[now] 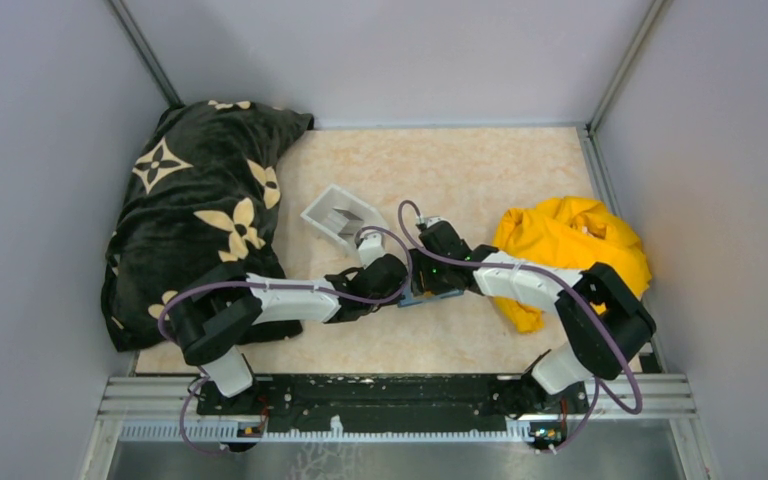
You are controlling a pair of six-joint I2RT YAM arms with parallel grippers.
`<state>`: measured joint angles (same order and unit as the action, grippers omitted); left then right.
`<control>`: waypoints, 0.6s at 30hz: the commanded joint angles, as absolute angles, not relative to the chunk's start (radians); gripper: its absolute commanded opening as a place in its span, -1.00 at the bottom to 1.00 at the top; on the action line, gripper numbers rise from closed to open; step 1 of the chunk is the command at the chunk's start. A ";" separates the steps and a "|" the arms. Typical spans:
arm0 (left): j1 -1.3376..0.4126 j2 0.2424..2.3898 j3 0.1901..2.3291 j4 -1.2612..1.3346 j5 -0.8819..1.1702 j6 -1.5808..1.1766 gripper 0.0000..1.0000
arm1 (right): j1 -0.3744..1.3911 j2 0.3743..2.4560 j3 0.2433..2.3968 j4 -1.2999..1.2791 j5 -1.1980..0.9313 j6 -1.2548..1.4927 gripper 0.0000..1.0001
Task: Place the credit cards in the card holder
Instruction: Insert the credit card into the card holder.
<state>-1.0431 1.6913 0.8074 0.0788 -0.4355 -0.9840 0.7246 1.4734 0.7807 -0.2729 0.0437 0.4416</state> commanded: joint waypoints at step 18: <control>-1.046 1.700 0.771 0.047 -0.450 -1.000 -1.00 | 0.740 1.593 0.875 -0.216 0.063 0.422 0.26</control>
<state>-1.0431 1.6913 0.8028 0.0830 -0.4381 -1.0000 0.7246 1.5696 0.8402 -0.2367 0.0563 0.4362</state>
